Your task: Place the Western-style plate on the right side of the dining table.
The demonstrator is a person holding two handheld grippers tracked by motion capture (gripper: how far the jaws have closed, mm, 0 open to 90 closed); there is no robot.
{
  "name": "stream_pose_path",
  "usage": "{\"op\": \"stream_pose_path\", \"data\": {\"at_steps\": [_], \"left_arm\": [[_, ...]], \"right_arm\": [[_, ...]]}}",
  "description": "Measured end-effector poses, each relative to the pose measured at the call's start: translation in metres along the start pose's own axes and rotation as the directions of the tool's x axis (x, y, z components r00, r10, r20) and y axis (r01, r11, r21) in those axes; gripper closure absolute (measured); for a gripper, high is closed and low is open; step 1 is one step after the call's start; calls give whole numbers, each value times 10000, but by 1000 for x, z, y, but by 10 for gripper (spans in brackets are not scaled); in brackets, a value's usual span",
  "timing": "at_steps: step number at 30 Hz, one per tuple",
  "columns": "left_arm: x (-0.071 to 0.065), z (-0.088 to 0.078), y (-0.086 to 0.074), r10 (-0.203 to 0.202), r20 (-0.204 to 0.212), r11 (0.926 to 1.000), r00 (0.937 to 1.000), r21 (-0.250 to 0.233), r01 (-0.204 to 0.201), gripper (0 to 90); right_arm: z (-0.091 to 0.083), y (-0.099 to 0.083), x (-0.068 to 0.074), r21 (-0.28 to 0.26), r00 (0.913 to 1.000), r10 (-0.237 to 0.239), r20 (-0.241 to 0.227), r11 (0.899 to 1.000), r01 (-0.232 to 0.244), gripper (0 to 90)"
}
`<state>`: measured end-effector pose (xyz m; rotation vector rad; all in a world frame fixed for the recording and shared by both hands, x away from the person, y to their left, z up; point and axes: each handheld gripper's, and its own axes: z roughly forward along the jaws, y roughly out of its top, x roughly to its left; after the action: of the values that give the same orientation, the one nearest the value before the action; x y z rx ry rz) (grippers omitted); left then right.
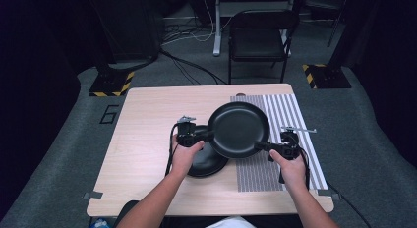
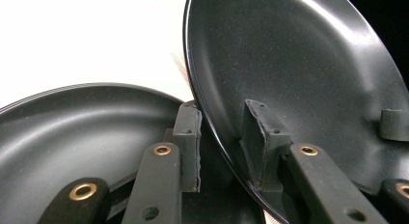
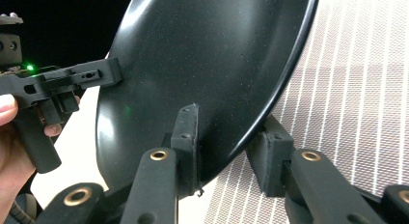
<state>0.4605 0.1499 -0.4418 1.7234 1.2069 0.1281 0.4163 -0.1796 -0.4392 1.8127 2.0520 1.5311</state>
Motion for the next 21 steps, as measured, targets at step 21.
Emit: {"op": "stream_pose_path", "data": {"at_steps": [21], "left_arm": [[-18, 20, 9, 154, 559, 9998, 9983, 71, -158, 683]], "right_arm": [[-23, 2, -10, -670, 9989, 126, 457, 9977, -95, 668]]}}
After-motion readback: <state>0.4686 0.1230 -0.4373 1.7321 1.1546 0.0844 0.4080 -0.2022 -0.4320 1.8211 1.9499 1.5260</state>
